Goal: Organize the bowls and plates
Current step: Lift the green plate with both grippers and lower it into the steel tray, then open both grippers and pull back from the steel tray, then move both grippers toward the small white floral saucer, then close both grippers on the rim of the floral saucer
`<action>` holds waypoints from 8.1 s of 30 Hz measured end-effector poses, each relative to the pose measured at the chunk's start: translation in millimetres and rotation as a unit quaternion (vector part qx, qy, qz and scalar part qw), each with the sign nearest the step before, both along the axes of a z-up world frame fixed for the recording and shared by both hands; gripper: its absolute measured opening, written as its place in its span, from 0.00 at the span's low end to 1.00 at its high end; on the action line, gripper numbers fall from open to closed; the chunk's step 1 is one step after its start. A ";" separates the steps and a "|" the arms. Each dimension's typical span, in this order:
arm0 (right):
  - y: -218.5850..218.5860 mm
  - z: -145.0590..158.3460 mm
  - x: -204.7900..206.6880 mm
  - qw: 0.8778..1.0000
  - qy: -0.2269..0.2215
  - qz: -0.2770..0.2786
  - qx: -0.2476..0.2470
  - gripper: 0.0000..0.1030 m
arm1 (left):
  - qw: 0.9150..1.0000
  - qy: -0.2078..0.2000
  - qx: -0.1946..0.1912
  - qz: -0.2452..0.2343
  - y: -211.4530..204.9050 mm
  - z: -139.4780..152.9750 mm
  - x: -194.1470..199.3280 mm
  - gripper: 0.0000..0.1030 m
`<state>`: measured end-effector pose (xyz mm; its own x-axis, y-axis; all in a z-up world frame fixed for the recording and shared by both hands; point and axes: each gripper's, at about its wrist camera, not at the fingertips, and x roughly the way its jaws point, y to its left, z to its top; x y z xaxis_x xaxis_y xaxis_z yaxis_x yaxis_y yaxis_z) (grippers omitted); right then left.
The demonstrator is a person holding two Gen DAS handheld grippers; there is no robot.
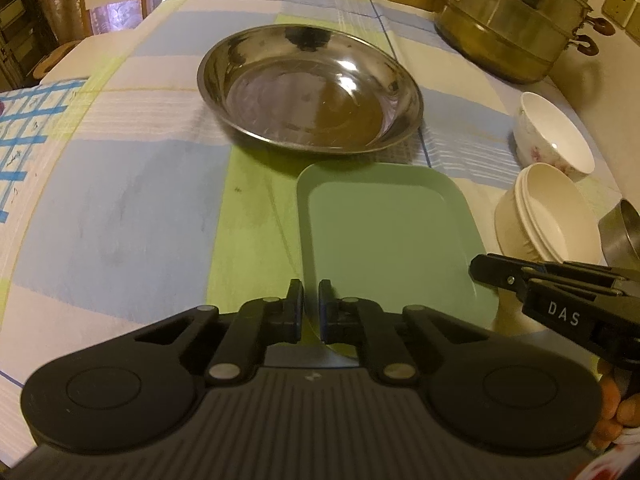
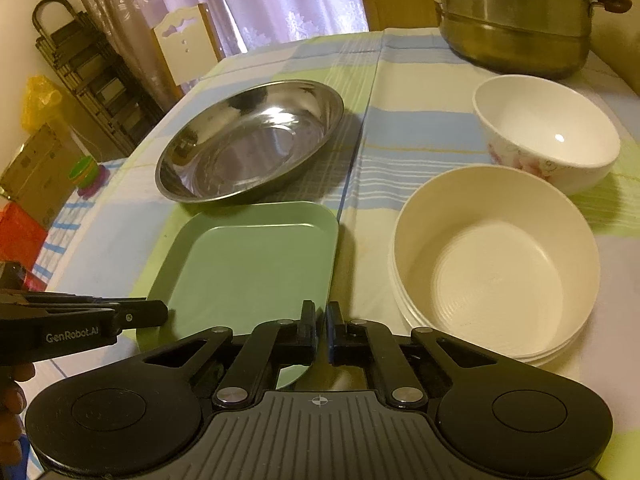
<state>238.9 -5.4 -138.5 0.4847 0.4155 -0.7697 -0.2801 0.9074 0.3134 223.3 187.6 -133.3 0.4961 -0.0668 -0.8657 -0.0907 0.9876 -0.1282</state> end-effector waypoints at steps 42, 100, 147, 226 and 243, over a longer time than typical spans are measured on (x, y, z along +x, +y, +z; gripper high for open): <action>59.0 19.5 122.5 0.999 -0.043 -0.013 -0.008 0.05 | 0.998 -0.060 0.019 0.006 54.7 22.7 115.0 0.07; -54.7 110.3 -44.3 0.994 -0.082 -0.023 0.074 0.43 | 0.996 -0.084 0.034 0.013 -46.3 111.4 -59.9 0.18; -132.5 113.7 -185.8 0.999 -0.030 0.031 0.018 0.66 | 0.994 -0.079 0.064 0.038 -150.0 124.6 -223.3 0.19; -43.5 57.3 -118.1 0.994 -0.025 0.107 0.026 0.52 | 0.991 -0.054 0.058 0.104 -47.9 44.9 -160.2 0.19; 5.5 21.8 -90.1 0.990 0.006 0.140 0.018 0.34 | 0.995 -0.021 0.037 0.089 -23.3 13.0 -125.0 0.19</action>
<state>148.8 0.1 -116.7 0.3375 0.5597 -0.7569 -0.5152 0.7827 0.3491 98.3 164.3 -120.3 0.5301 0.0883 -0.8434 -0.2615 0.9631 -0.0635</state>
